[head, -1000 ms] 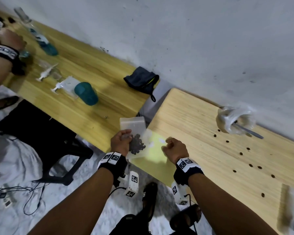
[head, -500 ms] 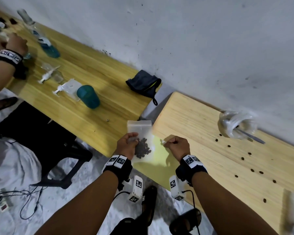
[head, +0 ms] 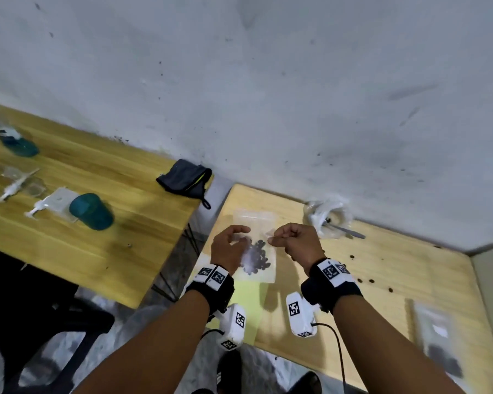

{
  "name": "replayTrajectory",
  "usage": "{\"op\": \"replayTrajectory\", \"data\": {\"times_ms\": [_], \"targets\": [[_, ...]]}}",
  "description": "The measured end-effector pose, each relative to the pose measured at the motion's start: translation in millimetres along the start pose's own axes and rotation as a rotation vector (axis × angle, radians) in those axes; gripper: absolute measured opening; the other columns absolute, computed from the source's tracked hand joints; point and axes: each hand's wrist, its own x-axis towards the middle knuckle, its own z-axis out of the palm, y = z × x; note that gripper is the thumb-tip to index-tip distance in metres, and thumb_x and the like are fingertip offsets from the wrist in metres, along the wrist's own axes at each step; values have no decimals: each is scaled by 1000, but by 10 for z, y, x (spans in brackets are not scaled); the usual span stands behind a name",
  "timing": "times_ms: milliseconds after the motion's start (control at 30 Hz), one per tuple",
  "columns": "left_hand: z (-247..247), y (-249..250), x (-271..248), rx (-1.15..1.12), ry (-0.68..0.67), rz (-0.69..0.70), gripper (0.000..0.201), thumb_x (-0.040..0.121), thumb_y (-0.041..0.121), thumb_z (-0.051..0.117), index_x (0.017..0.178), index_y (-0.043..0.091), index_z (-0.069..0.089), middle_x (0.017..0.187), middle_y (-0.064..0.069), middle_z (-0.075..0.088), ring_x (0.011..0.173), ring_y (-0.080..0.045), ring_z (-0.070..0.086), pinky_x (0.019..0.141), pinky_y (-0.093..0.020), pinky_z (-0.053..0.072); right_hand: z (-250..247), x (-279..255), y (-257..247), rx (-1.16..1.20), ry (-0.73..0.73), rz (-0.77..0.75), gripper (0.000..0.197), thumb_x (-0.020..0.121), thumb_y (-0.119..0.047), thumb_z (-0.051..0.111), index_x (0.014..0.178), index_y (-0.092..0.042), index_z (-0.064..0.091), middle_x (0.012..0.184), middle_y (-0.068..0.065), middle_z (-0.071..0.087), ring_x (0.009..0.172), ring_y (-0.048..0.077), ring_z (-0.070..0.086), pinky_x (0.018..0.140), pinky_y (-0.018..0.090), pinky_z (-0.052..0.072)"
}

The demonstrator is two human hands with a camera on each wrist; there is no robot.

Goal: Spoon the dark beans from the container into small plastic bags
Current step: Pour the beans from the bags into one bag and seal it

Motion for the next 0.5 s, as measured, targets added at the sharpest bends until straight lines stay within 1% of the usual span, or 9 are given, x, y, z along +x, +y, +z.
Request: {"op": "replayTrajectory", "data": {"times_ms": [33, 100, 133, 200, 267, 300, 367, 433, 500], "targets": [[95, 63, -8, 15, -11, 27, 26, 78, 4, 68, 77, 29, 68, 83, 0, 63, 82, -17, 58, 66, -28, 54, -78, -8, -36, -6, 9, -14, 17, 71, 1, 82, 72, -10, 69, 55, -8, 60, 41, -2, 48, 42, 11, 37], [291, 200, -51, 49, -39, 106, 30, 78, 1, 67, 74, 31, 66, 85, 0, 65, 82, -14, 57, 68, -19, 50, -253, -49, -100, -8, 34, -51, 13, 72, 1, 82, 77, -6, 72, 58, -4, 64, 44, -2, 53, 44, 10, 38], [375, 260, -74, 65, -55, 148, 31, 77, 0, 66, 76, 31, 66, 87, 3, 66, 83, -13, 57, 69, -17, 49, -326, -69, -120, -15, 41, -66, 12, 73, 1, 81, 79, -4, 73, 62, 0, 67, 47, 0, 57, 47, 11, 40], [540, 374, -115, 94, -94, 213, 34, 76, -2, 66, 80, 32, 64, 90, 10, 67, 85, -10, 58, 76, -18, 45, -478, -88, -134, -45, 61, -100, 11, 74, -1, 81, 82, -4, 75, 71, 8, 72, 59, 7, 66, 57, 15, 48], [676, 448, -166, 91, -131, 237, 35, 76, -4, 65, 86, 29, 65, 95, 14, 67, 88, -9, 56, 80, -16, 41, -608, -88, -113, -88, 101, -133, 10, 74, -4, 81, 81, -8, 76, 75, 8, 74, 68, 14, 69, 71, 24, 54], [729, 459, -186, 74, -146, 235, 35, 76, -5, 65, 89, 27, 65, 97, 14, 67, 90, -9, 56, 81, -16, 41, -648, -91, -104, -114, 121, -142, 9, 74, -5, 81, 79, -11, 76, 75, 6, 74, 69, 16, 69, 75, 26, 55], [840, 482, -231, 40, -173, 218, 36, 75, -6, 64, 92, 26, 67, 100, 12, 67, 93, -12, 55, 85, -22, 43, -724, -98, -84, -162, 166, -168, 12, 75, -8, 81, 75, -18, 75, 71, -1, 72, 69, 15, 68, 76, 29, 55], [934, 494, -268, 20, -201, 187, 39, 75, -6, 62, 93, 28, 68, 101, 10, 67, 99, -17, 56, 90, -33, 45, -777, -118, -69, -214, 223, -189, 16, 76, -12, 80, 73, -26, 72, 70, -6, 69, 70, 14, 67, 76, 32, 56], [1005, 494, -286, 3, -222, 158, 41, 74, -4, 60, 93, 31, 68, 104, 4, 67, 105, -24, 57, 92, -41, 47, -817, -144, -53, -259, 272, -188, 15, 76, -17, 78, 74, -29, 69, 71, -7, 69, 72, 13, 67, 77, 34, 56]]}}
